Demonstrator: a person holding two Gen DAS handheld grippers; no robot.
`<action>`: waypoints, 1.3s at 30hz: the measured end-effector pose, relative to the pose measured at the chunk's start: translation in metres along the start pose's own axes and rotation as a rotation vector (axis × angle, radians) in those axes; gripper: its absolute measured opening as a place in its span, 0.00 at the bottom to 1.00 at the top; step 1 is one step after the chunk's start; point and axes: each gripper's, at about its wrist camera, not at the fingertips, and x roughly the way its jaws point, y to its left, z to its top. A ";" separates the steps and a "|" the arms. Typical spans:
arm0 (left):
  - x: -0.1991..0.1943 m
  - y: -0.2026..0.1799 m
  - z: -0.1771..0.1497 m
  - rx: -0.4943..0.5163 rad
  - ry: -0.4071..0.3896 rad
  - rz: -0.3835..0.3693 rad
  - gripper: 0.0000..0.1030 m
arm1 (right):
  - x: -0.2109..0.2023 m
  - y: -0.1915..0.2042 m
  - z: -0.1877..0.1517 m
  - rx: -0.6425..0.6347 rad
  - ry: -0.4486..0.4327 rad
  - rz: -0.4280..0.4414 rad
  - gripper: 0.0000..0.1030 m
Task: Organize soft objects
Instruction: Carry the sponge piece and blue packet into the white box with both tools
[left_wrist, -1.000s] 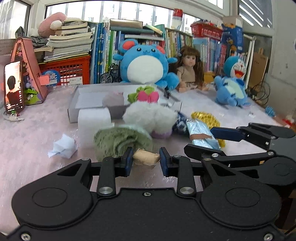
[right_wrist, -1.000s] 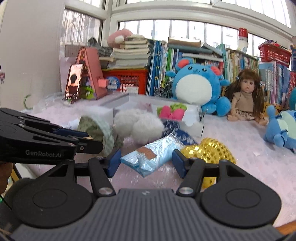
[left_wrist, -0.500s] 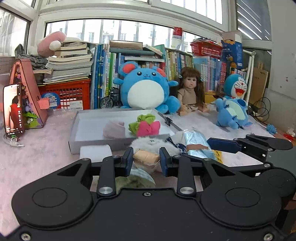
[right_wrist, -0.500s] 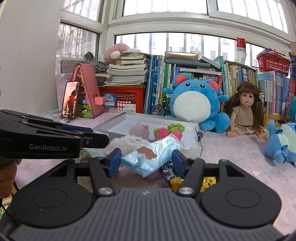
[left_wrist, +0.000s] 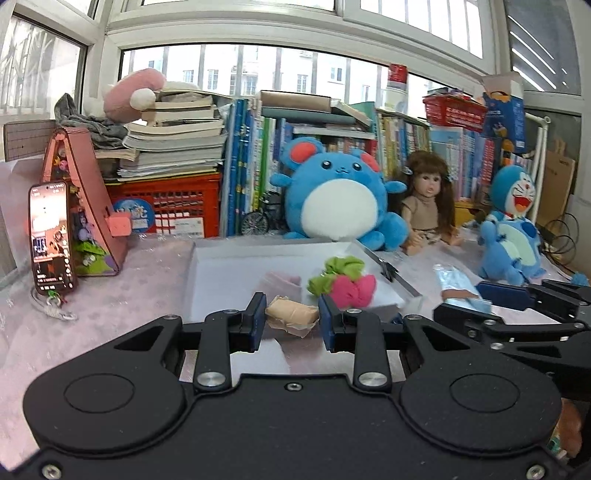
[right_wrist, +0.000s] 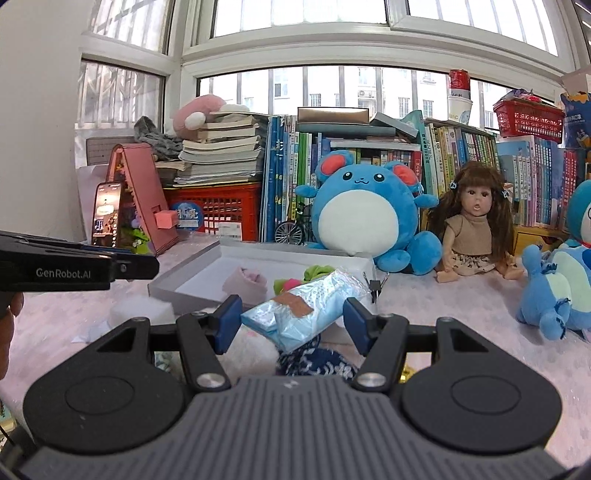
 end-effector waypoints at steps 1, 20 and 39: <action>0.003 0.002 0.003 -0.002 0.000 0.006 0.28 | 0.003 -0.002 0.002 0.002 0.001 0.000 0.61; 0.117 0.066 0.076 -0.235 0.184 -0.007 0.28 | 0.111 -0.041 0.082 0.125 0.138 0.095 0.62; 0.230 0.093 0.054 -0.400 0.444 0.058 0.28 | 0.243 -0.035 0.078 0.350 0.437 0.225 0.62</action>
